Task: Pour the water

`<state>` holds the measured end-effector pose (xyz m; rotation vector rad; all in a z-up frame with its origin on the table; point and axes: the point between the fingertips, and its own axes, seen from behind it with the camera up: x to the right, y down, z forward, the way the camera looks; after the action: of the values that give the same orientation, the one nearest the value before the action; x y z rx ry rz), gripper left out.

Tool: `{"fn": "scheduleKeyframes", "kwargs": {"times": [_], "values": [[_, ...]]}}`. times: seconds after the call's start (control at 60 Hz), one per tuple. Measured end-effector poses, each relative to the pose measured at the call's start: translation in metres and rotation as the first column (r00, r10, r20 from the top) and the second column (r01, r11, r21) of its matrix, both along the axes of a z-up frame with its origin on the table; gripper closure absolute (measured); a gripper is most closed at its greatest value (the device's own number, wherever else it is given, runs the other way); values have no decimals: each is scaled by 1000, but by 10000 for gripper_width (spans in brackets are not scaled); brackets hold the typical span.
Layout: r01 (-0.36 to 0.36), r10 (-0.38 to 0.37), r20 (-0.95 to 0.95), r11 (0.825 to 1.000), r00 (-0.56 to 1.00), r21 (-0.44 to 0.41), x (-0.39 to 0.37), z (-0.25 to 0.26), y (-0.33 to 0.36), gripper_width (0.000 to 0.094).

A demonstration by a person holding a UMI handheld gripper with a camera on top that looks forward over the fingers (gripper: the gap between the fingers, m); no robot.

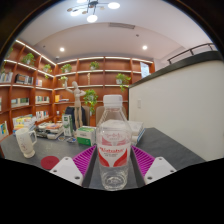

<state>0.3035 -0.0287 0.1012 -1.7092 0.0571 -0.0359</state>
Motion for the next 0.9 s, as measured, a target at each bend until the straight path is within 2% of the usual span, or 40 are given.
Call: {"fn": "scheduleKeyframes", "kwargs": {"times": [0.067,0.167,0.267,0.3,0.317,0.55,0.633,0.75,0.9], "values": [[-5,5,-7,1000,1000,-3,1,-1,7,402],[-9,9,3,1000,1000,4,-1,1,6,459],[-14,14,14,1000,1000,26,-2,3,9,580],[-12,12,16,999,1000,29,-2,3,9,571],[-13,13,19,999,1000,31,-2,3,9,623],[-17,16,46,1000,999,19,-5,1,14,624],[-24,25,113,1000,993,-6,-9,2,15,624],[-38,55,389,998,920,-52,-34,8,21,625],[-70,105,728,994,677,-78,-93,24,38,624]]}}
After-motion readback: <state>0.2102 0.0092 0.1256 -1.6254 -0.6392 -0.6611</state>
